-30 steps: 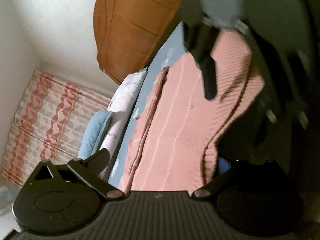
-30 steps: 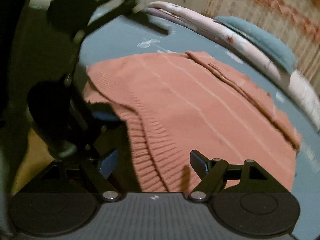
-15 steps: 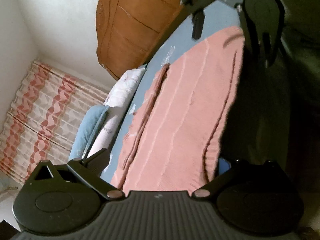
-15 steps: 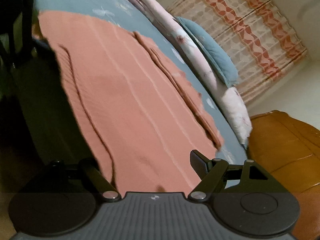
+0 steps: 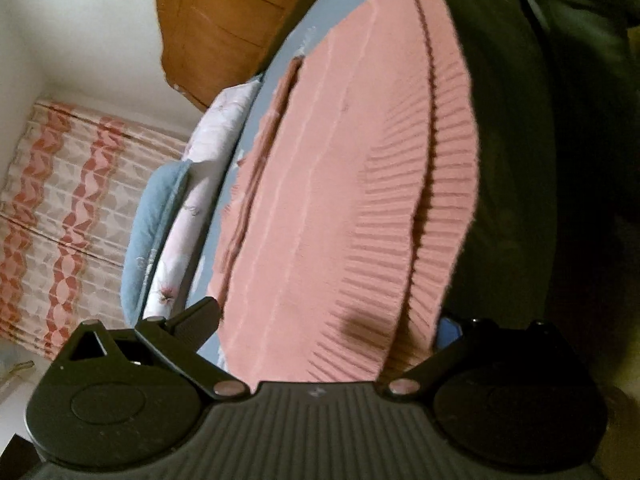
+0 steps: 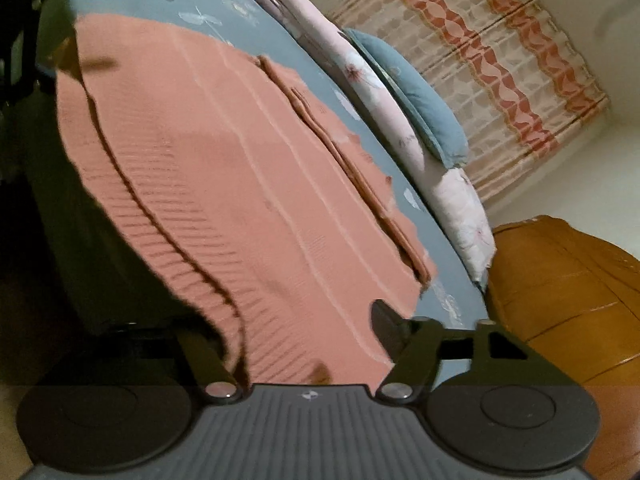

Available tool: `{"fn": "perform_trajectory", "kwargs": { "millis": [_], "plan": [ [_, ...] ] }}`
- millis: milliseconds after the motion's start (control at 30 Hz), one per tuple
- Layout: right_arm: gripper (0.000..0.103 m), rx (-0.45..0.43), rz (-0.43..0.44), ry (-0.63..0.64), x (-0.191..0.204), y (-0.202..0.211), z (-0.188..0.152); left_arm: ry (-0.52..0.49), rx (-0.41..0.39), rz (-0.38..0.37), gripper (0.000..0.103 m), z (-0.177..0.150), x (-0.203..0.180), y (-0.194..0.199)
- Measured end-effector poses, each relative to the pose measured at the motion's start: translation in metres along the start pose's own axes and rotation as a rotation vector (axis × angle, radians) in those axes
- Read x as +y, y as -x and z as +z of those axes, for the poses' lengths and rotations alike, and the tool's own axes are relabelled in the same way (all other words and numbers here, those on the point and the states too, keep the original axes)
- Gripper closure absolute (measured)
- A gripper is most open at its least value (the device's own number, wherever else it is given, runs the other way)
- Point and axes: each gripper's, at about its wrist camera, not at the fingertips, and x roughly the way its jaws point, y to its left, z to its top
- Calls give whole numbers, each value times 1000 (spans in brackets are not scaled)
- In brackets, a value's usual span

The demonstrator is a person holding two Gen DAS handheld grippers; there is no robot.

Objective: Fold clothes
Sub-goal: 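Lift the hem with both grippers and fold it over toward the collar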

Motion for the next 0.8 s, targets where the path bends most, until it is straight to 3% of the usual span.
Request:
{"fn": "perform_trajectory", "kwargs": {
  "millis": [33, 167, 267, 533, 567, 633, 800],
  "plan": [
    [49, -1, 16, 0, 0, 1, 0, -16, -3, -12, 4, 1, -2, 0],
    [82, -5, 75, 3, 4, 5, 1, -74, 1, -102, 40, 5, -9, -3],
    [86, -5, 88, 3, 6, 8, 3, -100, 13, -160, 62, 6, -14, -5],
    [90, -26, 69, 14, -5, 13, 12, -104, 4, -184, 72, 3, -5, 1],
    [90, -29, 66, 18, -6, 14, 13, -105, 3, -184, 79, 4, -2, 4],
    [90, -31, 63, 25, -10, 14, 16, -99, -1, -185, 80, 7, 5, 10],
    [90, -39, 65, 32, -16, 14, 20, -35, 2, -185, 88, 10, 35, 10]
  ]
}}
